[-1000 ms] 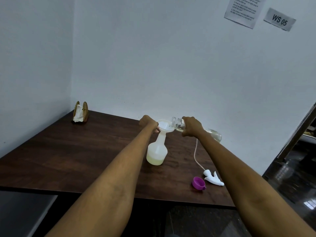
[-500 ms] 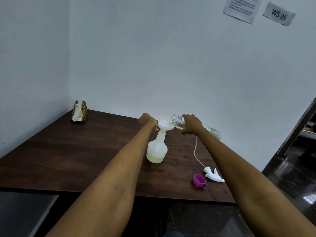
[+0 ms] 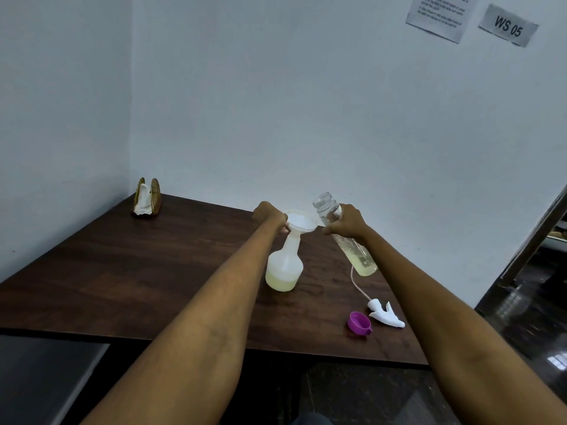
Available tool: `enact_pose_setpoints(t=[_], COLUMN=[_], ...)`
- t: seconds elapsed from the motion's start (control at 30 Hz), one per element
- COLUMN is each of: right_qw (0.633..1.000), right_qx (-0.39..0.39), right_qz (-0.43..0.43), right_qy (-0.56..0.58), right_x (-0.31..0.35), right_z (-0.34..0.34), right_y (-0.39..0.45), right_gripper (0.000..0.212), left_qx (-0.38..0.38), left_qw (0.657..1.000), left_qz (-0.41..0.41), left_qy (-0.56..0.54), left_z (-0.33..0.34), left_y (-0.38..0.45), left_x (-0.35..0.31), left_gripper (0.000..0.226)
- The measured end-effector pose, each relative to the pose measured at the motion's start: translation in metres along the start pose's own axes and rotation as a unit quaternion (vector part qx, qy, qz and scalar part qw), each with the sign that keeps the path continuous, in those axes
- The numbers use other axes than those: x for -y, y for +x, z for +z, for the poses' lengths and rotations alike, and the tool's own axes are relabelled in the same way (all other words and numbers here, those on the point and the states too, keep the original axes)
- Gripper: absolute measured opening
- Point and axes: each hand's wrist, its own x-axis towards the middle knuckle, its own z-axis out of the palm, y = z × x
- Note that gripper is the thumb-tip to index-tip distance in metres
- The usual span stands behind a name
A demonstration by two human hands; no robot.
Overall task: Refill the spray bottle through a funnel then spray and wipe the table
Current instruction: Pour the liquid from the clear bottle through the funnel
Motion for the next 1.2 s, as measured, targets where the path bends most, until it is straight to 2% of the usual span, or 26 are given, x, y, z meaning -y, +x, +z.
enact_pose_setpoints(t=[0.43,0.57,0.9,1.13,1.2], right_qw=[1.0,0.999,0.99,0.988,0.989], right_qx=[-0.001,-0.004,-0.006,-0.019,-0.017], right_qz=[-0.009,-0.016,-0.019,-0.02,-0.019], right_qy=[-0.024,-0.045,-0.143,-0.15,-0.148], right_x=[-0.002,-0.006,-0.009,-0.01,-0.011], right_z=[0.006,0.008,0.007,0.004,0.004], right_y=[0.004,0.006,0.01,0.013,0.012], right_gripper=[0.031,0.037,0.036,0.037,0.037], left_qx=[0.005,0.001,0.005,0.063,0.024], left_qw=[1.0,1.0,1.0,0.995,0.999], left_qz=[-0.006,0.004,-0.004,0.0,0.001], left_qy=[0.0,0.009,-0.004,-0.075,-0.043], left_z=[-0.001,-0.001,-0.004,0.0,0.0], left_y=[0.001,0.0,-0.005,-0.016,-0.012], left_x=[0.001,0.002,0.0,-0.008,-0.003], left_gripper=[0.032,0.03,0.032,0.036,0.037])
